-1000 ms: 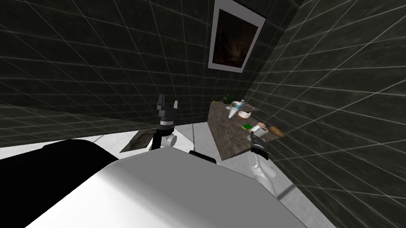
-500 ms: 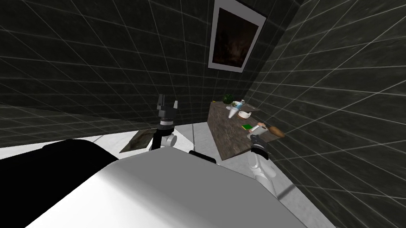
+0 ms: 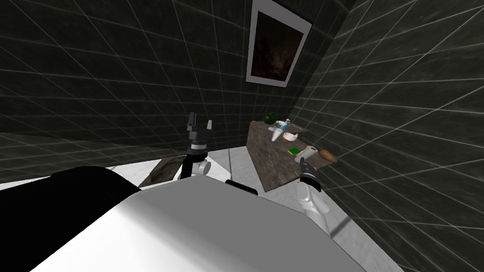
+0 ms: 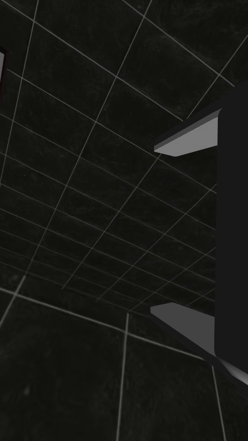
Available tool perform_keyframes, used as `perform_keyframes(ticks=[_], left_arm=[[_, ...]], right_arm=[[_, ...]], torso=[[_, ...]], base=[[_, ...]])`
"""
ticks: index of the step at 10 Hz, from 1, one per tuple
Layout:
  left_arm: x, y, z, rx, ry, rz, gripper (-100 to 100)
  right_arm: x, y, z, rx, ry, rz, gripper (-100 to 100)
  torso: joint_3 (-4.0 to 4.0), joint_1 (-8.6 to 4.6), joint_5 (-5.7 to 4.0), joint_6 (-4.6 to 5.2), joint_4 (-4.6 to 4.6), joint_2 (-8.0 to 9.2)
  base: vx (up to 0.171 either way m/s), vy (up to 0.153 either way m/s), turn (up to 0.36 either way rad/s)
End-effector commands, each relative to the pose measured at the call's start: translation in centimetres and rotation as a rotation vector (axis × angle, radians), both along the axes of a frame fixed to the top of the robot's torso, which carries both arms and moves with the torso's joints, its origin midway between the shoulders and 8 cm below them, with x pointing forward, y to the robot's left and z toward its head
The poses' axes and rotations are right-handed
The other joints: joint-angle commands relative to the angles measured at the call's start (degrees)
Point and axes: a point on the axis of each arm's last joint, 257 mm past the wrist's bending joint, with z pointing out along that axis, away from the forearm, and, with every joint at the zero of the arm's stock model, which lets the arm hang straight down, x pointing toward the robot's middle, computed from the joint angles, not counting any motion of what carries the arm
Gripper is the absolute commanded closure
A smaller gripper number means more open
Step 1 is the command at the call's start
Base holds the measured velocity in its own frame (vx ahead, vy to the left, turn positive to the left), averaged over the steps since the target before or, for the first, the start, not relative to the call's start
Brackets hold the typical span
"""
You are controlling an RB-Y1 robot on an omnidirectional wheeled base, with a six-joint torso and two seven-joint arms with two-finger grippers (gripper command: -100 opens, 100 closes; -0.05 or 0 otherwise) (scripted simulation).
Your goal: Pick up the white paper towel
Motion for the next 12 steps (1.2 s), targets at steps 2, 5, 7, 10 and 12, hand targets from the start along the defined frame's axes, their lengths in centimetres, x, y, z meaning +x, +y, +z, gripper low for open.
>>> perform_keyframes(ticks=[2,5,7,10,12], left_arm=[[0.0,0.0,0.0,0.0,0.0,0.0,0],[0.0,0.0,0.0,0.0,0.0,0.0,0],[0.0,0.0,0.0,0.0,0.0,0.0,0],[0.0,0.0,0.0,0.0,0.0,0.0,0],[0.0,0.0,0.0,0.0,0.0,0.0,0]], right_arm=[[-0.6,-0.8,-0.5,0.133,-0.045,-0.025,-100],[-1.4,-1.9,-1.1,0.308,-0.111,-0.06,-100],[-1.7,-2.4,-1.3,0.381,-0.142,-0.072,-100],[-2.3,-3.3,-1.6,0.518,-0.204,-0.095,-100],[-2.9,-4.1,-1.7,0.643,-0.263,-0.113,-100]], torso=[[0.01,0.04,0.01,0.01,0.0,0.01],[0.02,0.05,0.02,0.01,0.01,0.05],[-0.04,0.09,0.02,0.0,-0.01,-0.06],[0.02,0.02,0.01,0.0,0.01,0.04],[0.03,-0.05,0.0,0.0,0.01,0.06]], base=[[0.065,0.089,-0.104],[0.059,0.095,-0.122],[0.065,0.098,-0.093],[0.044,0.083,-0.107],[0.051,0.087,-0.134]])
